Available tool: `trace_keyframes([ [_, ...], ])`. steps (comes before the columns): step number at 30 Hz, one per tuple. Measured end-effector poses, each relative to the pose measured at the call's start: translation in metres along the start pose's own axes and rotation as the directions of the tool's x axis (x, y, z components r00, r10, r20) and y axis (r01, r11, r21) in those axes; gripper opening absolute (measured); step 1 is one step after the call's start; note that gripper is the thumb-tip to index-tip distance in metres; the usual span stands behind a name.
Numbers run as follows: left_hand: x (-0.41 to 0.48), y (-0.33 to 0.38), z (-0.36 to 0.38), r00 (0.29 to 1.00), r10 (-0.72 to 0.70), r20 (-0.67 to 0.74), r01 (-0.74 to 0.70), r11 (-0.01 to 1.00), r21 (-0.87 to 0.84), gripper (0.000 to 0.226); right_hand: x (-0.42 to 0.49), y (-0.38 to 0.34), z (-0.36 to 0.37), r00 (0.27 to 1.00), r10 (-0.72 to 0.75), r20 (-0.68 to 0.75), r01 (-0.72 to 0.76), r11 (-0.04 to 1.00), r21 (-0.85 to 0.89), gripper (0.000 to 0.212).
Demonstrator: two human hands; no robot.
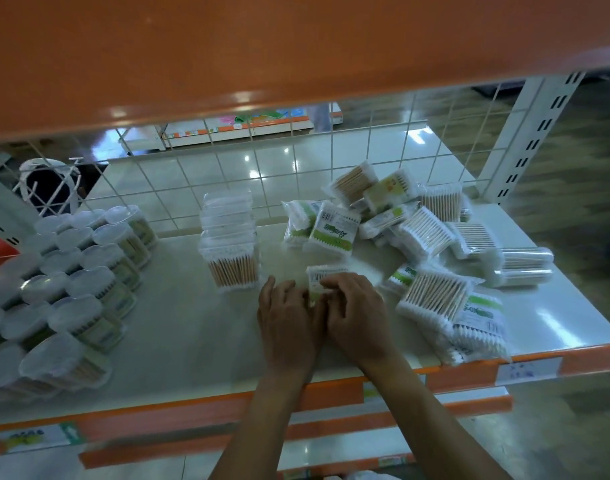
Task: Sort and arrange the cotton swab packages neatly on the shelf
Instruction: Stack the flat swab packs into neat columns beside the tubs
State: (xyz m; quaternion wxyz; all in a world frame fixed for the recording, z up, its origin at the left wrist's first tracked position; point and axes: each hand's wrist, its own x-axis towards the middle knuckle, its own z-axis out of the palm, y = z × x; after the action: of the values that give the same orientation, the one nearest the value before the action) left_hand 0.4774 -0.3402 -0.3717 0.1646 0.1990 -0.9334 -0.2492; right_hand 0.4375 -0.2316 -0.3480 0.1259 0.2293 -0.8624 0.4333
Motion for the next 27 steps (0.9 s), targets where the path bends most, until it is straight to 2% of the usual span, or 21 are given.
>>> trace_keyframes([
  [3, -0.003, 0.01, -0.01, 0.996, -0.008, -0.088, -0.005, 0.989, -0.145, 0.054, 0.002, 0.002, -0.001, 0.999, 0.047, -0.024, -0.046, 0.998, 0.048, 0.029],
  [5, -0.006, 0.015, -0.014, 0.992, 0.031, -0.119, -0.056, 0.976, -0.209, 0.048, 0.004, 0.003, -0.002, 0.998, 0.065, -0.022, -0.063, 0.995, 0.082, 0.032],
  [10, -0.01, 0.02, -0.022, 0.989, 0.034, -0.141, -0.088, 0.913, -0.399, 0.035, 0.003, 0.002, -0.005, 1.0, 0.013, 0.01, -0.014, 0.99, 0.138, 0.031],
  [13, -0.011, 0.021, -0.027, 0.971, 0.003, -0.239, -0.114, 0.885, -0.452, 0.025, 0.003, 0.001, -0.002, 0.998, -0.061, 0.021, 0.058, 0.99, 0.13, 0.038],
  [19, -0.015, 0.019, -0.03, 0.938, -0.063, -0.342, -0.124, 0.858, -0.498, 0.026, 0.002, -0.005, 0.0, 0.992, -0.118, -0.04, 0.121, 0.988, 0.097, 0.052],
  [21, -0.015, 0.02, -0.031, 0.927, -0.051, -0.371, -0.162, 0.84, -0.519, 0.025, 0.002, -0.007, -0.002, 0.999, -0.023, 0.039, 0.016, 0.987, 0.162, 0.056],
  [23, -0.014, 0.022, -0.033, 0.925, -0.049, -0.378, -0.179, 0.819, -0.545, 0.025, 0.001, -0.008, -0.002, 0.98, 0.083, 0.178, -0.127, 0.961, 0.248, 0.056],
  [24, -0.014, 0.022, -0.033, 0.923, -0.051, -0.381, -0.184, 0.812, -0.553, 0.026, 0.001, -0.007, -0.002, 0.979, 0.068, 0.192, -0.118, 0.958, 0.261, 0.055],
  [27, -0.012, 0.018, -0.031, 0.928, -0.092, -0.36, -0.151, 0.791, -0.593, 0.033, 0.001, -0.001, 0.0, 0.997, -0.052, 0.056, 0.036, 0.963, 0.266, 0.047],
])
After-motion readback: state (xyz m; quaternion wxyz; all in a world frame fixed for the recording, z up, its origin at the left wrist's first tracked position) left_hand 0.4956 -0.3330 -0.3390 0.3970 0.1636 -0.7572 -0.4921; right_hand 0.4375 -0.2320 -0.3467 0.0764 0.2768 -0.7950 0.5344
